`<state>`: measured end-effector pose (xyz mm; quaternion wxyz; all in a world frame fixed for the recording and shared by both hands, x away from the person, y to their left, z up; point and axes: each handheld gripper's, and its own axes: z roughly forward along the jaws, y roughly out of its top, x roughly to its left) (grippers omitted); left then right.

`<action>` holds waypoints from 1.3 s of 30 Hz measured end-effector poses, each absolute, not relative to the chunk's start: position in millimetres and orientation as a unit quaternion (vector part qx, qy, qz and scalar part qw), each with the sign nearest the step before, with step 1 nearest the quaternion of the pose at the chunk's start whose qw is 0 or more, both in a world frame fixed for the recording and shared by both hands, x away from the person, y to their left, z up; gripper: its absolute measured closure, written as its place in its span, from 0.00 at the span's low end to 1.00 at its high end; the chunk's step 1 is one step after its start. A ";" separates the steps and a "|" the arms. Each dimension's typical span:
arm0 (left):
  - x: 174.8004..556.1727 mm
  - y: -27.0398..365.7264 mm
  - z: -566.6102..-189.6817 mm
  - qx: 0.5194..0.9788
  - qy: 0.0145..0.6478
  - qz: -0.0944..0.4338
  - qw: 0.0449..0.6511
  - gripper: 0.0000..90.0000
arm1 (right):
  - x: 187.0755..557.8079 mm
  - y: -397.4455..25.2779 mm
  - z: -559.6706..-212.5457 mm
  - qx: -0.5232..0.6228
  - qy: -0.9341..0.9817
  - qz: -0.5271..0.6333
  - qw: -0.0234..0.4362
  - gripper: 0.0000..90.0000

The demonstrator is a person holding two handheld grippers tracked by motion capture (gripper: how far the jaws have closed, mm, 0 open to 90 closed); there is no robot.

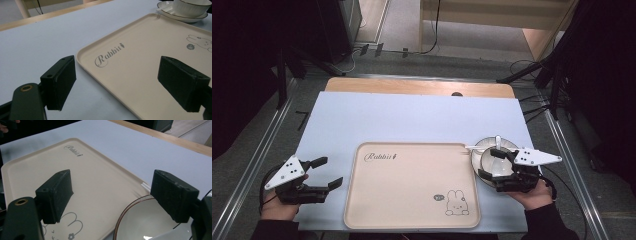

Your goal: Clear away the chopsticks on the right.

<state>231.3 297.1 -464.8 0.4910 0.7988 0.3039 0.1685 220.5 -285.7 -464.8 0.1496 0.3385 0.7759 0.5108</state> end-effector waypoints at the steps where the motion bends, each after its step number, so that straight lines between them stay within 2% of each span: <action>1: 231.3 297.1 -464.8 0.799 0.304 0.168 0.491 0.17 | 221.1 -286.4 -465.1 0.337 0.776 0.511 0.150 0.22; 17: 237.0 294.5 -465.3 0.792 0.308 0.167 0.500 0.17 | 224.7 -287.5 -466.1 0.331 0.779 0.514 0.142 0.29; 39: 240.3 293.9 -467.1 0.795 0.307 0.162 0.496 0.17 | 223.2 -288.2 -466.4 0.337 0.779 0.512 0.134 0.32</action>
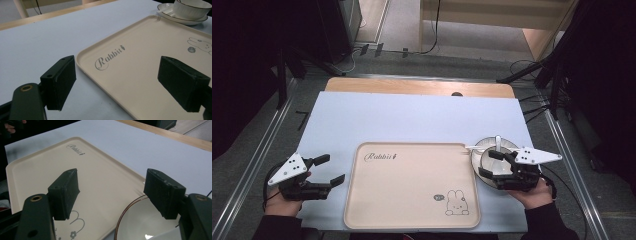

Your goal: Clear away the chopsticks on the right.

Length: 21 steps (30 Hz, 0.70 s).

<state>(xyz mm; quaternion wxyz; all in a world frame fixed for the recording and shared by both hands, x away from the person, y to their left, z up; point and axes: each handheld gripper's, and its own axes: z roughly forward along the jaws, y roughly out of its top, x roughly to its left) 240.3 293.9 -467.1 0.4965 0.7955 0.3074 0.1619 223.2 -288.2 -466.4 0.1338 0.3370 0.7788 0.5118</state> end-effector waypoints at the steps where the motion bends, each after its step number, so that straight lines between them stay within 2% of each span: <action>1: 240.3 293.6 -466.9 0.795 0.307 0.161 0.497 0.17 | 224.2 -287.5 -466.8 0.336 0.779 0.513 0.133 0.32; 12: 238.4 291.8 -467.8 0.804 0.303 0.156 0.487 0.17 | 225.0 -290.4 -466.5 0.345 0.778 0.508 0.135 0.33; 17: 236.5 292.9 -467.9 0.804 0.302 0.155 0.488 0.18 | 226.3 -293.6 -462.6 0.347 0.776 0.509 0.135 0.38; 21: 234.2 295.0 -466.8 0.802 0.303 0.159 0.490 0.18 | 226.9 -298.3 -460.1 0.363 0.768 0.510 0.134 0.39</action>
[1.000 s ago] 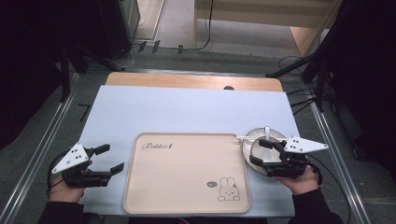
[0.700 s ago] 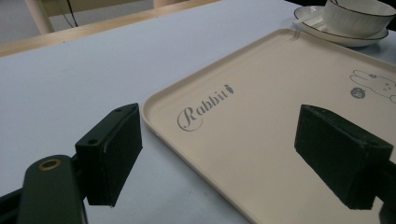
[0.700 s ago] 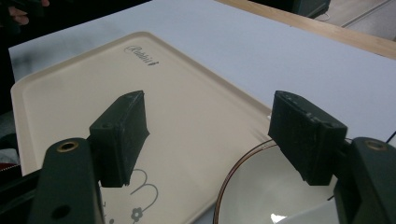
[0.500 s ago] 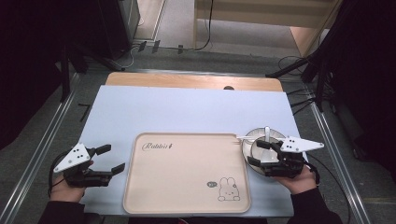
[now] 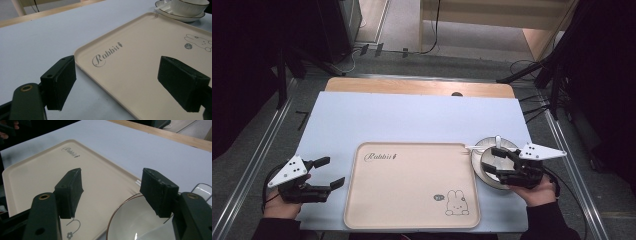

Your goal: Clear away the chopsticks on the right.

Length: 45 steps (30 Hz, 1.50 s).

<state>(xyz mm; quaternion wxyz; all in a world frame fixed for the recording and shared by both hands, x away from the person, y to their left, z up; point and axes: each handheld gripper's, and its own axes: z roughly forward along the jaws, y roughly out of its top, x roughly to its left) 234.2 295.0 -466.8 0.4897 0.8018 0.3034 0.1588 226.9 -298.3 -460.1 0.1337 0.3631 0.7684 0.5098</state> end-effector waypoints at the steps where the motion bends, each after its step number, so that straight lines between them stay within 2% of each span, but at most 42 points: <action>1: 234.3 295.4 -467.1 0.800 0.304 0.159 0.492 0.18 | 226.9 -299.6 -459.4 0.367 0.766 0.510 0.138 0.39; 7: 235.9 295.2 -467.7 0.803 0.306 0.158 0.487 0.18 | 226.3 -307.9 -453.7 0.380 0.755 0.509 0.161 0.41; 18: 239.1 294.4 -467.9 0.800 0.314 0.157 0.487 0.18 | 229.8 -339.9 -452.6 0.432 0.726 0.502 0.184 0.51; 21: 240.1 292.8 -467.3 0.800 0.313 0.155 0.488 0.18 | 233.2 -350.8 -454.3 0.462 0.711 0.494 0.193 0.59; 27: 239.9 289.5 -465.5 0.801 0.308 0.154 0.490 0.18 | 242.3 -369.4 -463.3 0.501 0.696 0.474 0.197 0.86; 31: 240.6 289.9 -465.4 0.801 0.309 0.155 0.488 0.18 | 249.1 -378.0 -470.5 0.510 0.699 0.459 0.201 0.98; 33: 241.2 289.2 -464.8 0.800 0.306 0.155 0.492 0.18 | 253.5 -381.9 -475.1 0.511 0.704 0.451 0.198 1.00; 45: 239.1 288.5 -466.2 0.808 0.298 0.154 0.485 0.18 | 287.5 -390.6 -502.7 0.544 0.712 0.412 0.163 1.00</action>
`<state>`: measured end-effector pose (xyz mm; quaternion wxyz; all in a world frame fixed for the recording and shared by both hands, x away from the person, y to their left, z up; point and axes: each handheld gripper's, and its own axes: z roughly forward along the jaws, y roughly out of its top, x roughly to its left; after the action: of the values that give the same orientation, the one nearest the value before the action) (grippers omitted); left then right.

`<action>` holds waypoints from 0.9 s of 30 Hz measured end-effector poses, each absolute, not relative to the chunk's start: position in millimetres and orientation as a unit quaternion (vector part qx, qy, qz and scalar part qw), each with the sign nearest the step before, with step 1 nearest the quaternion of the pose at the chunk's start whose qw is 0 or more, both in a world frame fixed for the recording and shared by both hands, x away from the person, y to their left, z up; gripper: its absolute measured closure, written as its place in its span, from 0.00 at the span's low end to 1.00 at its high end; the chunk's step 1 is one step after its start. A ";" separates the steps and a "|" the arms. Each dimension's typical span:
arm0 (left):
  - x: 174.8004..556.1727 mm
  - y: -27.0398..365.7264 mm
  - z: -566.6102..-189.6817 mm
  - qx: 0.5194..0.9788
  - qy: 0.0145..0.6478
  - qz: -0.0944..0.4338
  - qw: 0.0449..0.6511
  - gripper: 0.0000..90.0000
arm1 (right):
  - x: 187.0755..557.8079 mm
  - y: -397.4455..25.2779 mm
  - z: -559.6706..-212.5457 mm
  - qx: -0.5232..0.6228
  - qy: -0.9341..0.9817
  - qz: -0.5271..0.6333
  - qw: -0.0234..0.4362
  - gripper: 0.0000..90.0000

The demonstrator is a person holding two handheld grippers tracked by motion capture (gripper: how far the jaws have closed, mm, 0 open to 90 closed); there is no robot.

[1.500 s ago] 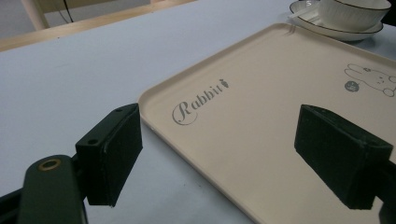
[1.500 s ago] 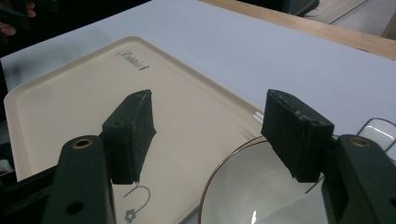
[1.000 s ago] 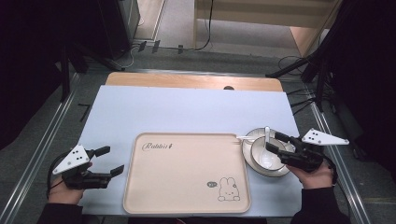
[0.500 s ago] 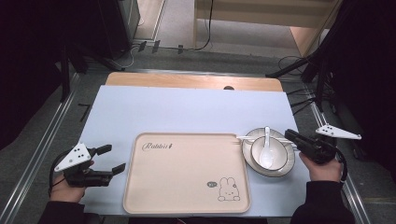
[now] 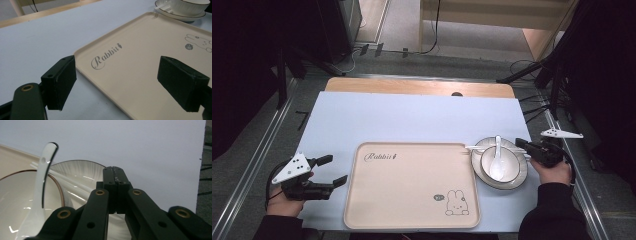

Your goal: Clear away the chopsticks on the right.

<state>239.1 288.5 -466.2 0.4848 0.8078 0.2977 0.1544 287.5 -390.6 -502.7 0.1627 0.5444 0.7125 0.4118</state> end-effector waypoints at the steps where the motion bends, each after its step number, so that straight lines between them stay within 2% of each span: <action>1: 237.7 289.1 -466.4 0.808 0.300 0.156 0.483 0.18 | 289.0 -390.7 -503.6 0.545 0.715 0.408 0.161 1.00; 13: 233.8 291.9 -465.6 0.805 0.301 0.161 0.486 0.18 | 296.2 -388.8 -512.6 0.549 0.740 0.360 0.143 1.00; 27: 232.3 293.0 -465.1 0.805 0.302 0.161 0.484 0.18 | 280.4 -392.6 -511.2 0.542 0.758 0.344 0.112 1.00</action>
<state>232.3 293.0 -465.1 0.4844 0.8050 0.3021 0.1613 280.4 -392.6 -511.2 0.1118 0.5420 0.7583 0.3444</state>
